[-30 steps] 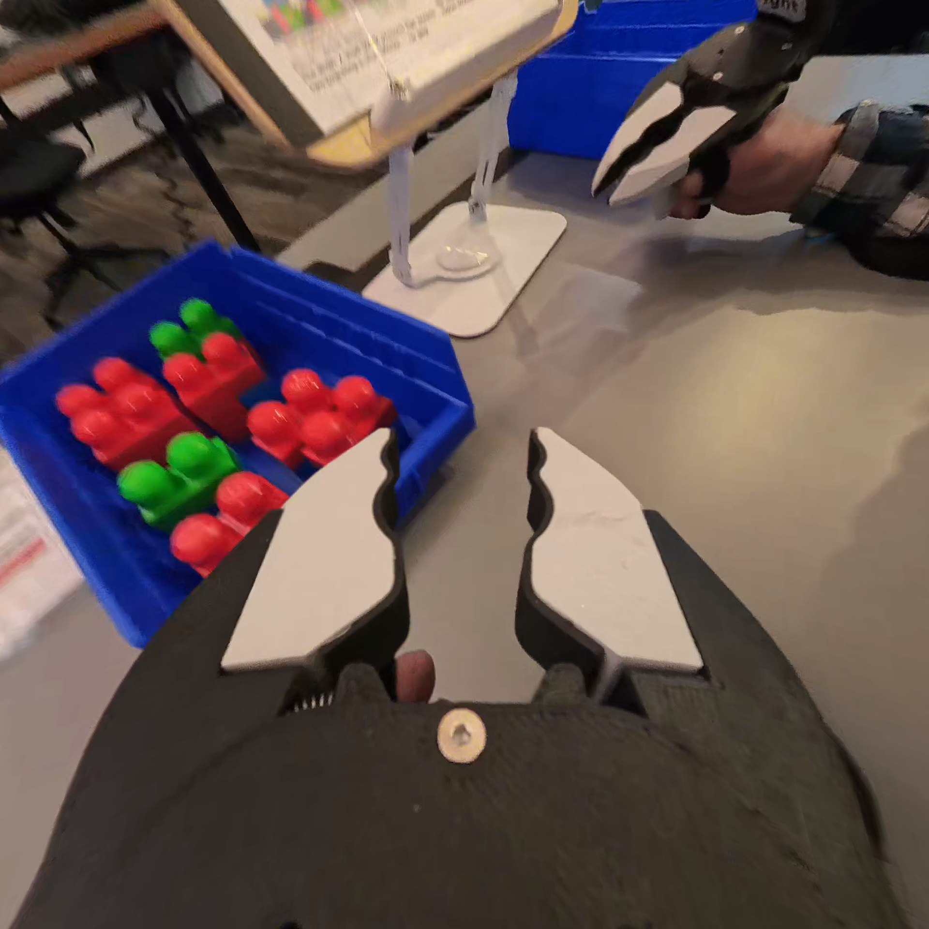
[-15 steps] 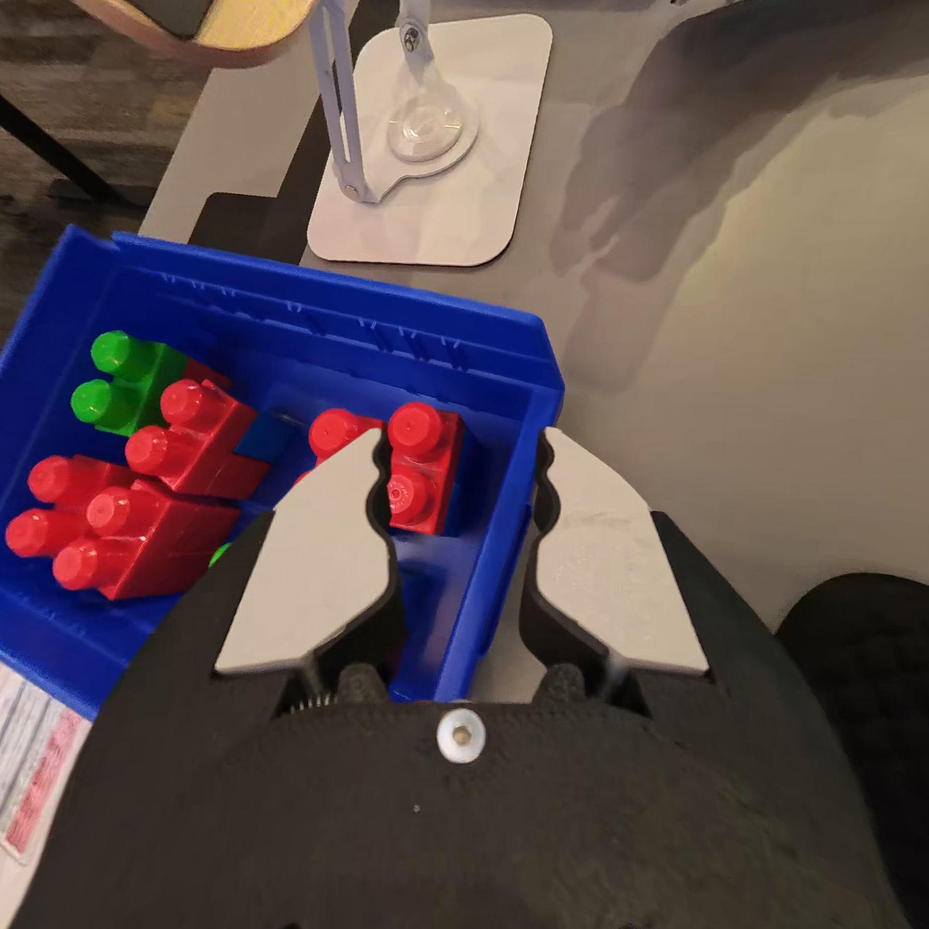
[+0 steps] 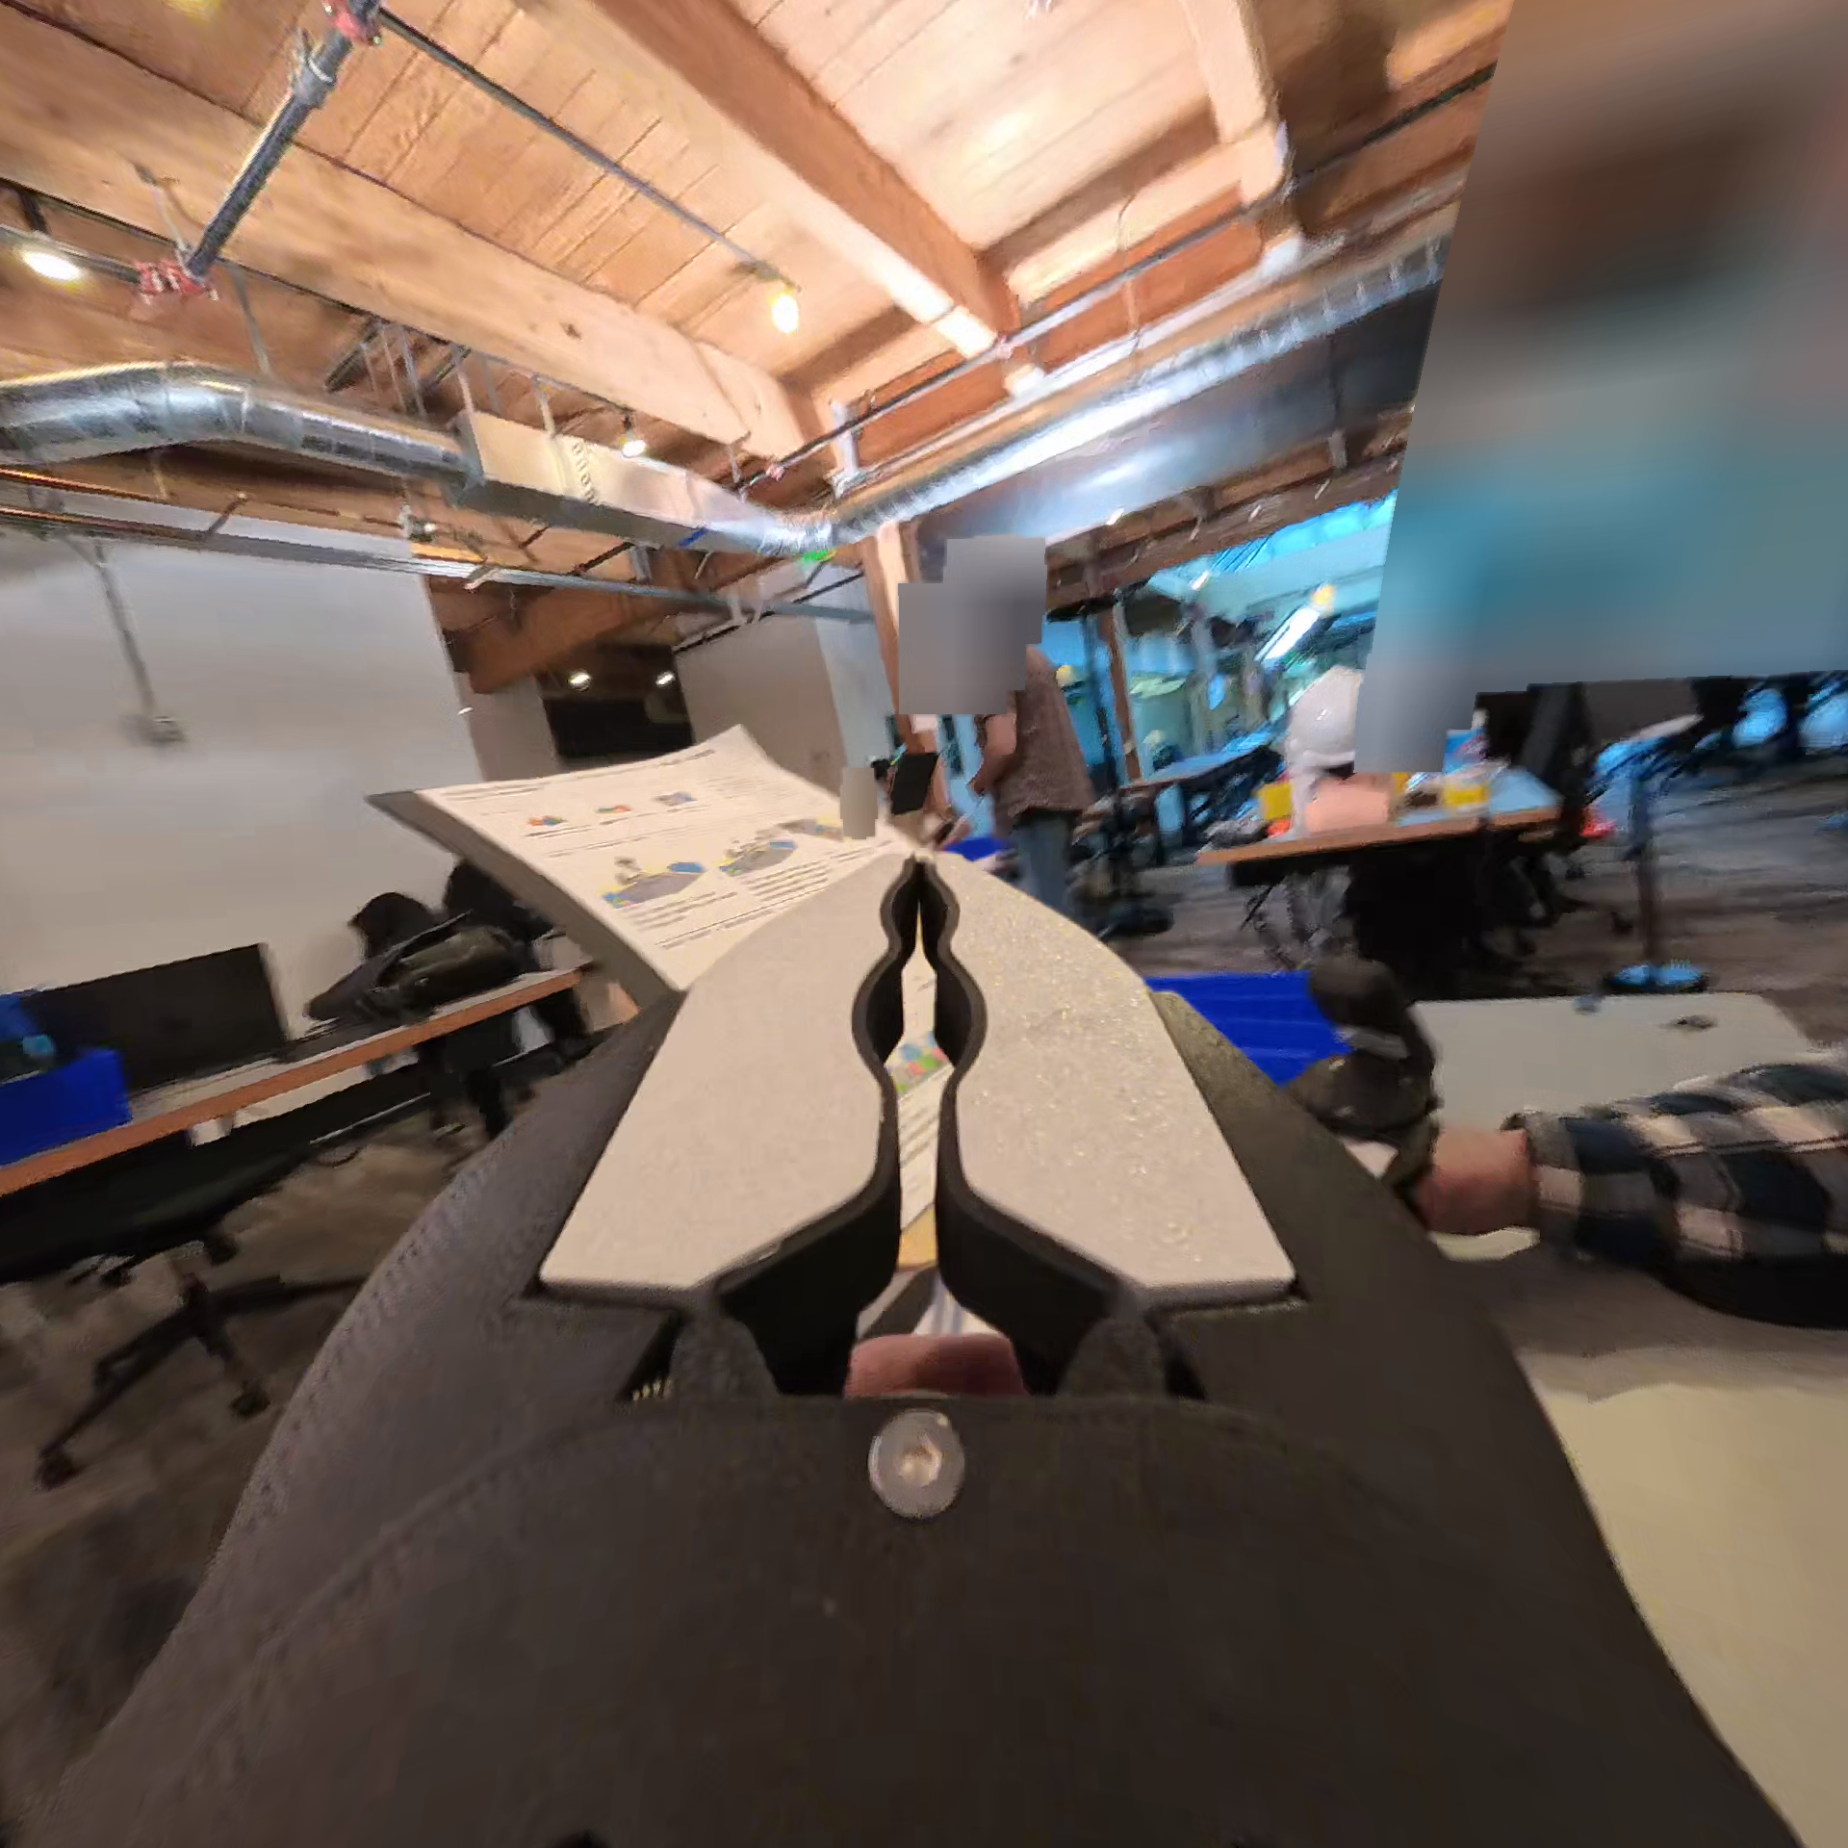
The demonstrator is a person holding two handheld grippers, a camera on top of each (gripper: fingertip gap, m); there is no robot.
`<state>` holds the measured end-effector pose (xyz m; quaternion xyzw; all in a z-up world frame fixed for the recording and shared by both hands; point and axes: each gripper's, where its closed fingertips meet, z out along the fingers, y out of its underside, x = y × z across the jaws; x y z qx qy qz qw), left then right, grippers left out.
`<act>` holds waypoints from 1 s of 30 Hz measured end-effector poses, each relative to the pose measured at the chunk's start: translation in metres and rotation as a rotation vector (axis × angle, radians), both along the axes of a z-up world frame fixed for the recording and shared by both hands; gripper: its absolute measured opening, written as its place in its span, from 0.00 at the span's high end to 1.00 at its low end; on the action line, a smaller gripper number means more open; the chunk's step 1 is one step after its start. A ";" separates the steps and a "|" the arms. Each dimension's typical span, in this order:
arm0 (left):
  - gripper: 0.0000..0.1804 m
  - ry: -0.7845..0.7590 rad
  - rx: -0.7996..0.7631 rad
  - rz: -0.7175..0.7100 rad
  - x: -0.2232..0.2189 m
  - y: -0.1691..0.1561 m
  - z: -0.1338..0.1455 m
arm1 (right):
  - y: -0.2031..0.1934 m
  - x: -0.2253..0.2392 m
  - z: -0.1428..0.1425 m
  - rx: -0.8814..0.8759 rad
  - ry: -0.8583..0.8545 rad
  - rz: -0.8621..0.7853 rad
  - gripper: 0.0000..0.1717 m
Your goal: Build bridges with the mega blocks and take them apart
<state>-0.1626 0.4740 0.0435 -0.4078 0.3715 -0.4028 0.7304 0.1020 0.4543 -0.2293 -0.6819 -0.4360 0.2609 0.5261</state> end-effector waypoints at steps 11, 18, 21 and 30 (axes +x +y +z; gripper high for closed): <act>1.00 0.166 0.045 0.033 0.027 0.012 0.018 | -0.001 -0.001 -0.006 -0.024 -0.009 0.026 0.92; 0.85 0.743 -0.008 0.022 0.061 0.040 -0.084 | 0.000 0.001 -0.007 -0.036 0.001 0.028 0.92; 0.77 0.967 -0.083 0.010 0.054 0.054 -0.133 | 0.000 0.000 -0.009 -0.046 0.000 0.032 0.92; 0.80 1.237 -0.355 -0.157 0.030 0.053 -0.224 | 0.000 -0.001 -0.015 -0.073 -0.004 0.046 0.92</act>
